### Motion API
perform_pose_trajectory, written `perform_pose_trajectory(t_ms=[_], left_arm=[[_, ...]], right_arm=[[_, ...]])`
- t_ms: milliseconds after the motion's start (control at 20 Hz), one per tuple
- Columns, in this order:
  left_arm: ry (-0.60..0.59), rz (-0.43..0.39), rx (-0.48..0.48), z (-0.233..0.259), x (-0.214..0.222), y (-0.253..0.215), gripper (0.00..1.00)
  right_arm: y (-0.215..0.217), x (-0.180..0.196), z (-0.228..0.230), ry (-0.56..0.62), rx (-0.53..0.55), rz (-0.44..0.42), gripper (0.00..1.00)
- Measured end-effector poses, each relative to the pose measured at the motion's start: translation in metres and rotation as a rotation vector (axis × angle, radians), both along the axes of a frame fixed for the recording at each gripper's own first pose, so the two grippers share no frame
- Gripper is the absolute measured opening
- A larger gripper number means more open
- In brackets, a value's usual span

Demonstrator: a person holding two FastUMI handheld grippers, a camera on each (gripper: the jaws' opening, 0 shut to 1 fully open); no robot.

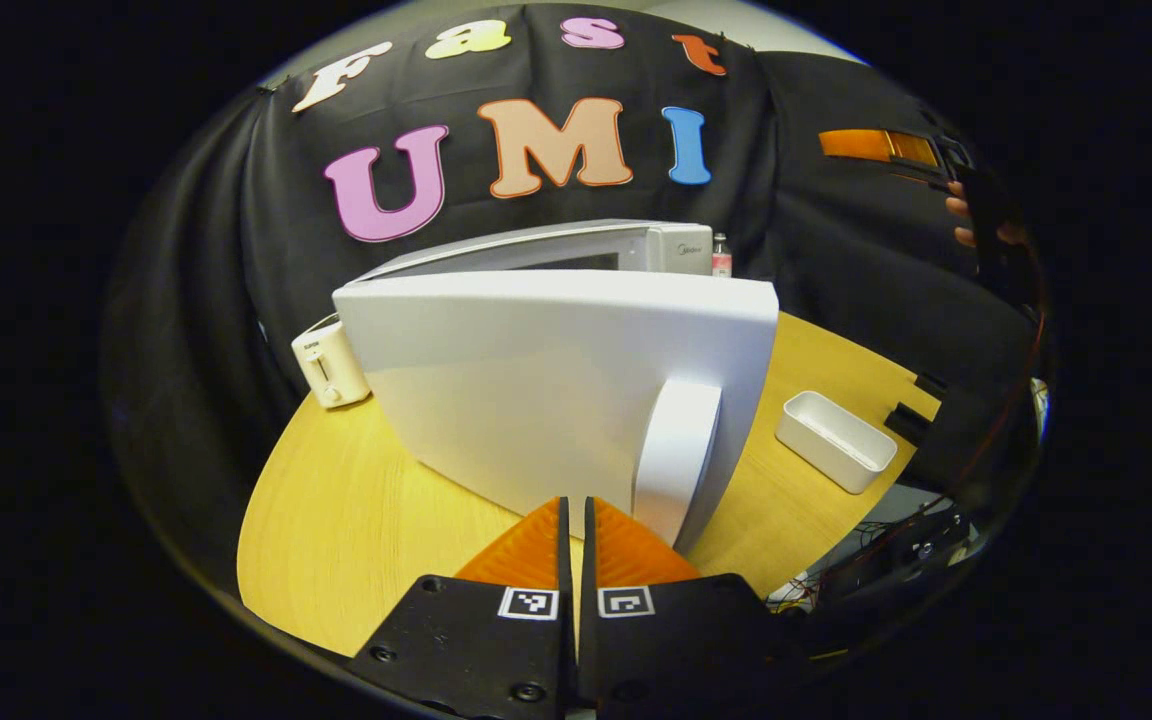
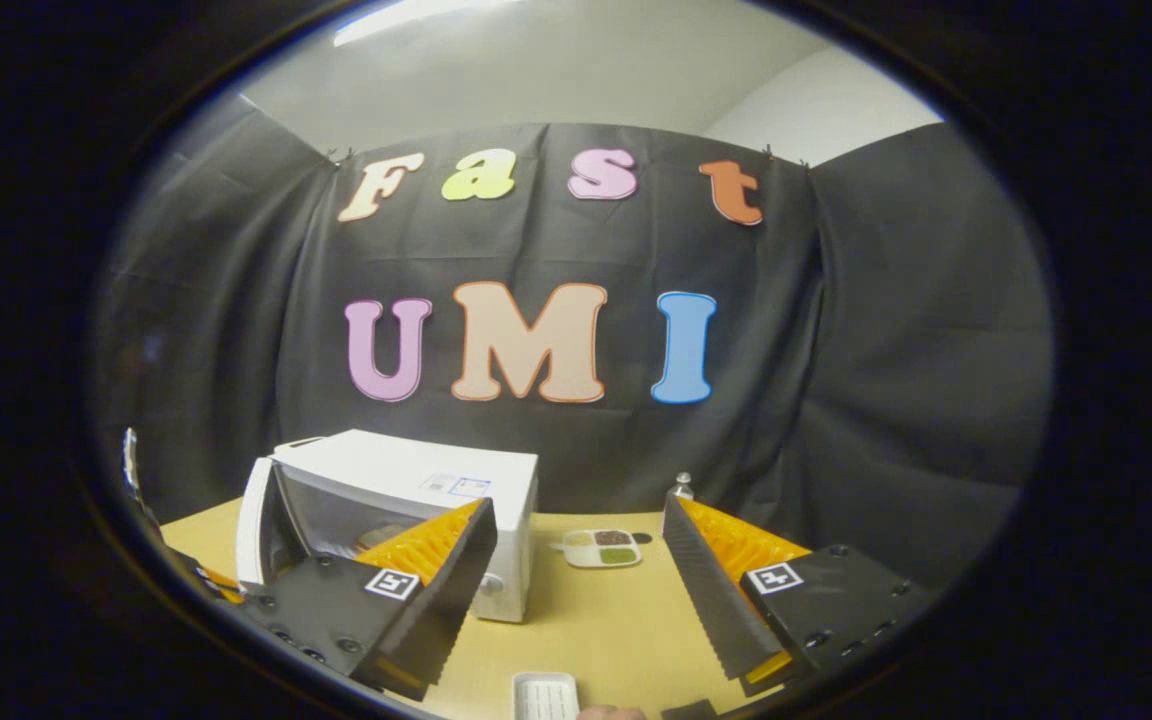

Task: Open the microwave oven with the left hand, put the food in, and close the microwave oven.

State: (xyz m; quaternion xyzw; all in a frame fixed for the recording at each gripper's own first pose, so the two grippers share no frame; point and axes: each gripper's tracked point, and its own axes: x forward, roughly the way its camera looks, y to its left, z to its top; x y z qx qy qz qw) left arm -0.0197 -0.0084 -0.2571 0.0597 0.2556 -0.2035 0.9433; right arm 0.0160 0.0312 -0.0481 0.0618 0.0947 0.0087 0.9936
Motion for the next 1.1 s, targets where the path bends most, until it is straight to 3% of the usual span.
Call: perform_pose_trajectory(t_ms=[300,600,850,1100], left_arm=[[-0.023,-0.056,-0.002,0.003,0.036,-0.032,0.0],[-0.023,-0.059,-0.032,0.004,0.067,-0.055,0.0],[-0.041,-0.044,-0.055,0.008,0.095,-0.07,0.0],[-0.058,-0.034,-0.056,0.014,0.121,-0.082,0.0]], right_arm=[[-0.024,-0.006,0.023,-0.056,0.014,-0.042,0.96],[-0.034,-0.003,0.039,-0.072,0.067,-0.041,0.96],[-0.051,-0.004,0.036,-0.074,-0.011,-0.036,0.96],[-0.065,-0.002,0.036,-0.066,-0.007,-0.041,0.96]])
